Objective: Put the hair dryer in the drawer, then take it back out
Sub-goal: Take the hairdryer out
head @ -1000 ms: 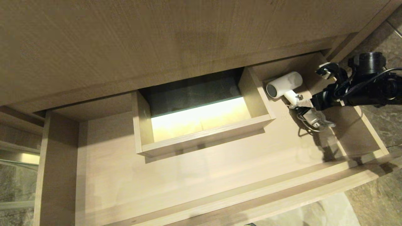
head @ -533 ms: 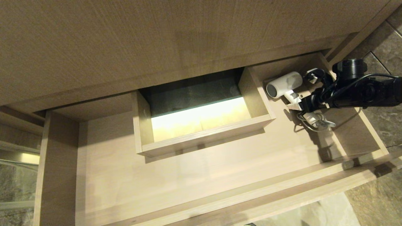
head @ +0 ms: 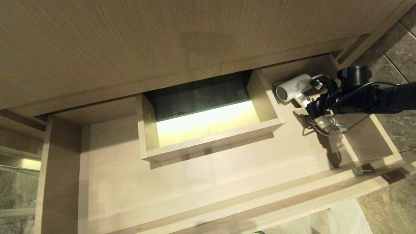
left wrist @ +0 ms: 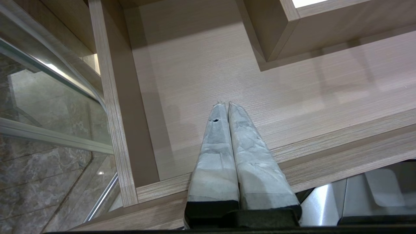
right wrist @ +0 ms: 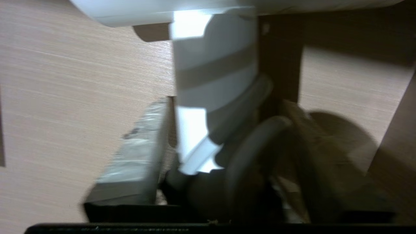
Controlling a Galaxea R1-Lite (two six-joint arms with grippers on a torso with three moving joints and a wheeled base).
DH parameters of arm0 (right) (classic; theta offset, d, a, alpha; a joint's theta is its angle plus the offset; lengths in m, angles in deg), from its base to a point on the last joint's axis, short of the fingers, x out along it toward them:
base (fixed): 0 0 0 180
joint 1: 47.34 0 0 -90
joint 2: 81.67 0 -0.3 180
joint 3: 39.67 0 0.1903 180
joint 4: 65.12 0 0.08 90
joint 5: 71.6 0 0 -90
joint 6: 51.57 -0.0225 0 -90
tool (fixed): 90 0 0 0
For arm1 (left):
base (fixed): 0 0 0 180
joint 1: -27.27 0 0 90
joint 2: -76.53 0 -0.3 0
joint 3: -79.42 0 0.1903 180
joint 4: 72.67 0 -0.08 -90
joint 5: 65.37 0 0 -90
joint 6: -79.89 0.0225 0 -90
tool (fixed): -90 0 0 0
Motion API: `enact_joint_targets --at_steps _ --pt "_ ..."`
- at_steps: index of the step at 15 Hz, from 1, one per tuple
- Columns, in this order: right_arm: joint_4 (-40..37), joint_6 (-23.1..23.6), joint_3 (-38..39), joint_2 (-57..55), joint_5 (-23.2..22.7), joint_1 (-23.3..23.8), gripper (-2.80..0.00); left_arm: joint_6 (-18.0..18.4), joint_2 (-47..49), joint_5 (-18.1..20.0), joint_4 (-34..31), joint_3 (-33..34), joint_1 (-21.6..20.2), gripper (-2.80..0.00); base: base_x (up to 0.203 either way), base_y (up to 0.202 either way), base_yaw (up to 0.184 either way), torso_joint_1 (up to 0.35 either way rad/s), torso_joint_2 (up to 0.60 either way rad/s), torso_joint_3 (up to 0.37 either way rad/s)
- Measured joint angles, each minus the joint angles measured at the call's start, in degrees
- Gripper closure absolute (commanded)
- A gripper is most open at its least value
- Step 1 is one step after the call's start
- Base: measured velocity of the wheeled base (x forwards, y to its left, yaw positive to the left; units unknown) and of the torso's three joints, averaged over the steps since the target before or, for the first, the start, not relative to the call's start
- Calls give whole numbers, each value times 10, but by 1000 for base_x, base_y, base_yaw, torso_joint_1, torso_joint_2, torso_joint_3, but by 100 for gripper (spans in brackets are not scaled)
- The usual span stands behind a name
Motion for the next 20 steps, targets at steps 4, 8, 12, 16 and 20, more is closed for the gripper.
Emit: enact_joint_targets --at_steps 4,8,12,16,20 --pt "-7 40 4 7 1 1 0 0 0 1 0 0 0 0 0 0 0 0 0 0" --pt "-28 44 12 40 4 2 0 0 0 0 0 0 0 0 0 0 0 0 0 0" --pt "-48 42 48 97 5 5 0 0 0 0 0 0 0 0 0 0 0 0 0 0" --pt "-97 44 75 171 6 6 0 0 0 0 0 0 0 0 0 0 0 0 0 0" --pt "-118 44 134 266 7 6 0 0 0 0 0 0 0 0 0 0 0 0 0 0"
